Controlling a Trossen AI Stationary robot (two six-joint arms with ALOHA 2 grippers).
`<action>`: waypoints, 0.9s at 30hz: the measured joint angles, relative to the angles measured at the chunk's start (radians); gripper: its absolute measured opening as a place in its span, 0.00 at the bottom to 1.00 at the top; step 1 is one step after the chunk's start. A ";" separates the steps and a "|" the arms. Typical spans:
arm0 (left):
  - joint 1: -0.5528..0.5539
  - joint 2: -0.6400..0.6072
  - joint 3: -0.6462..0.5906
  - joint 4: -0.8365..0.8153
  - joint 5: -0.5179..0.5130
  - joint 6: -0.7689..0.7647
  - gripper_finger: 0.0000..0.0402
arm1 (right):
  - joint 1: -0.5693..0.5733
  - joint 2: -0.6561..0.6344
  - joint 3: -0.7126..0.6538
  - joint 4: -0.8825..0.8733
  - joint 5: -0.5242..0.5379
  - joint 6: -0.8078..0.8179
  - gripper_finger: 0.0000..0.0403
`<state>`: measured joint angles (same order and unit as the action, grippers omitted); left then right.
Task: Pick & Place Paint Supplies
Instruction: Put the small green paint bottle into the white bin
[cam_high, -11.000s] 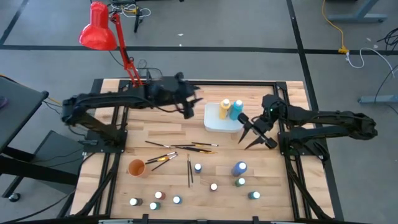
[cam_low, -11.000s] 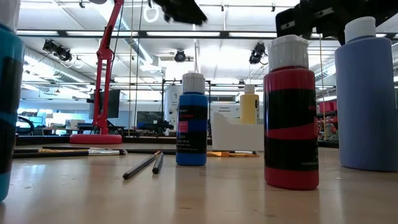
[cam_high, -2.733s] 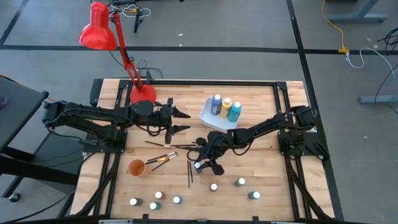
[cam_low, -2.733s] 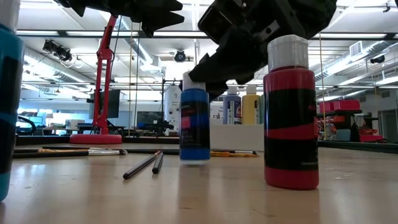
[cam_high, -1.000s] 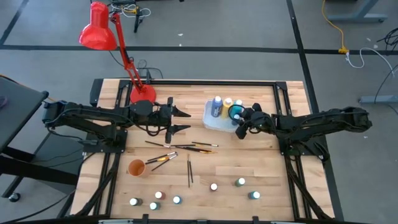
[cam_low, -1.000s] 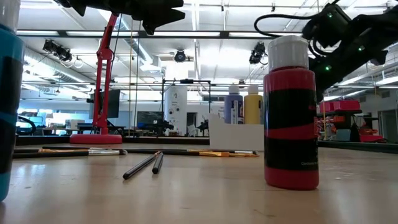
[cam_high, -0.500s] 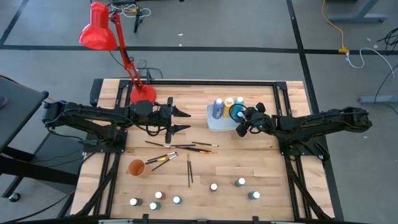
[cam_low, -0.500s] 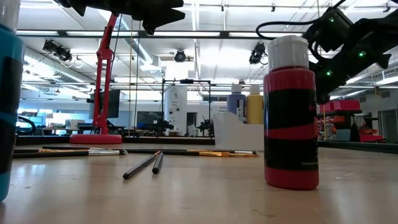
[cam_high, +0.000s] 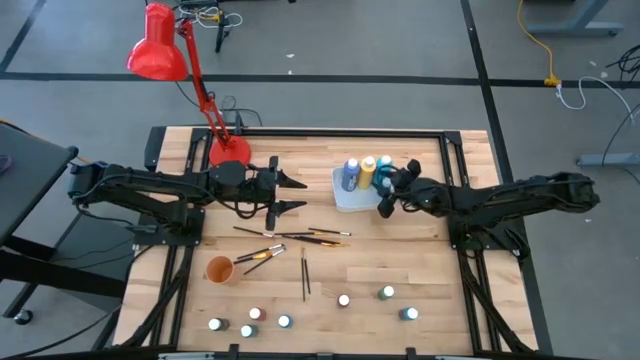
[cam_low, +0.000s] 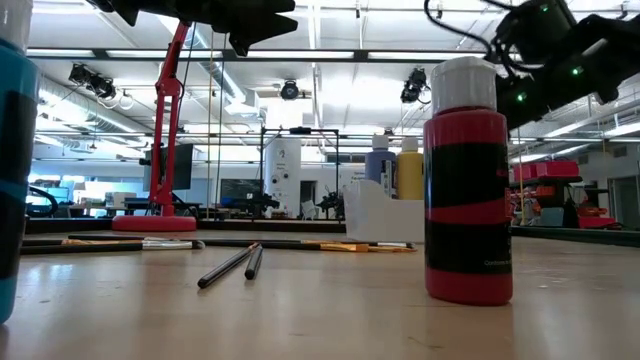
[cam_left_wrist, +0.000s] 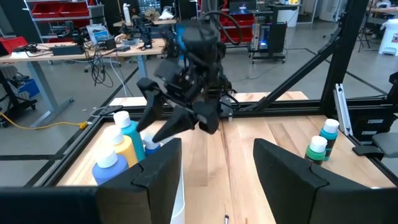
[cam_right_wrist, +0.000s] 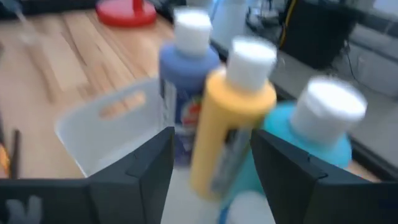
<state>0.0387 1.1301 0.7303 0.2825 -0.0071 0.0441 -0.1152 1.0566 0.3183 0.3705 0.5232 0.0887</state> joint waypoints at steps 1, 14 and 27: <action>0.000 0.000 0.000 0.000 0.000 0.000 0.52 | 0.005 -0.007 0.000 0.019 -0.007 -0.007 0.53; 0.000 0.000 0.000 0.002 0.000 0.001 0.52 | 0.124 -0.015 0.001 0.238 -0.721 -0.067 0.50; 0.000 0.000 0.000 0.006 0.000 -0.006 0.52 | 0.242 0.057 0.001 0.352 -0.979 -0.135 0.59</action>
<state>0.0387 1.1298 0.7303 0.2890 -0.0071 0.0379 0.1266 1.1135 0.3195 0.7227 -0.4555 -0.0461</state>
